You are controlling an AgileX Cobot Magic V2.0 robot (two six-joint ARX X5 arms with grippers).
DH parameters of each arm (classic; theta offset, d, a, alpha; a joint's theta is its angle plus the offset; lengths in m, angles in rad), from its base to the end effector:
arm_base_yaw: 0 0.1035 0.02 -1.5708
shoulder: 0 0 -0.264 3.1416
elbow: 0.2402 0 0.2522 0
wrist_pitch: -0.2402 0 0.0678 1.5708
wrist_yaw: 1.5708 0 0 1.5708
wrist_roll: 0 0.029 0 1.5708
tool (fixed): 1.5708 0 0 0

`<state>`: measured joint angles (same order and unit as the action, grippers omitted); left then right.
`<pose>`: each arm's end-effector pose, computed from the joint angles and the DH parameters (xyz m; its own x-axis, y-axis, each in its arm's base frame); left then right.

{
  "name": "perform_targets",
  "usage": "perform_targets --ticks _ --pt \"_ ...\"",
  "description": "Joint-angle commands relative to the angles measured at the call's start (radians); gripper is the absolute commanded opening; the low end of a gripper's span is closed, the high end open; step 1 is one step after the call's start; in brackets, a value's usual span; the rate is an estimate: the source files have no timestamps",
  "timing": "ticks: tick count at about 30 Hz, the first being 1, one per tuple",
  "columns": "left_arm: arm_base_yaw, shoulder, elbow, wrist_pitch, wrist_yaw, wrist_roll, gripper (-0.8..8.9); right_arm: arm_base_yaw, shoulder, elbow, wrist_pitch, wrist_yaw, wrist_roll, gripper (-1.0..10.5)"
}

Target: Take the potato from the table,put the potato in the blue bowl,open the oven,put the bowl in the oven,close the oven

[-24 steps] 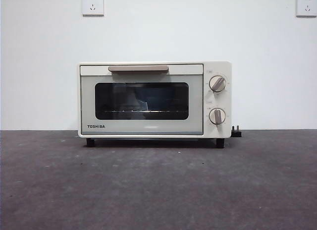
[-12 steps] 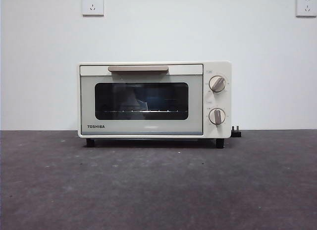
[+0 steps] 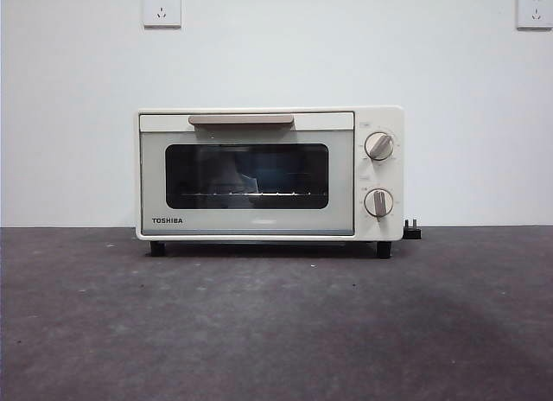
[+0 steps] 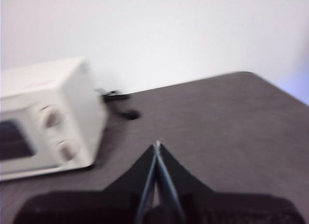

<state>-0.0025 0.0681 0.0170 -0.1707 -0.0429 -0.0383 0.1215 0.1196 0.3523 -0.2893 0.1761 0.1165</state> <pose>0.0987 0.0010 0.1476 0.9747 0.0405 -0.2198 -0.0477 0.9985 -0.0279 0.0786 0.0045 0.2444 0.9969 -0.0548 -0.0557 0.0605 0.9925 0.1062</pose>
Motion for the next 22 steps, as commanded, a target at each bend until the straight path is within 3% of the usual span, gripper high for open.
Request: perform_targets --ticks 1,10,22 --pt "-0.001 0.000 -0.010 0.008 -0.002 -0.007 -0.04 -0.019 -0.030 -0.092 0.081 -0.089 -0.108 0.0" --pt "-0.001 0.003 -0.010 0.008 -0.002 -0.007 -0.04 -0.076 -0.112 -0.327 0.220 -0.196 -0.112 0.0" --pt "-0.001 0.013 -0.010 0.008 -0.002 -0.007 -0.04 -0.161 -0.112 -0.338 0.102 -0.224 -0.121 0.0"
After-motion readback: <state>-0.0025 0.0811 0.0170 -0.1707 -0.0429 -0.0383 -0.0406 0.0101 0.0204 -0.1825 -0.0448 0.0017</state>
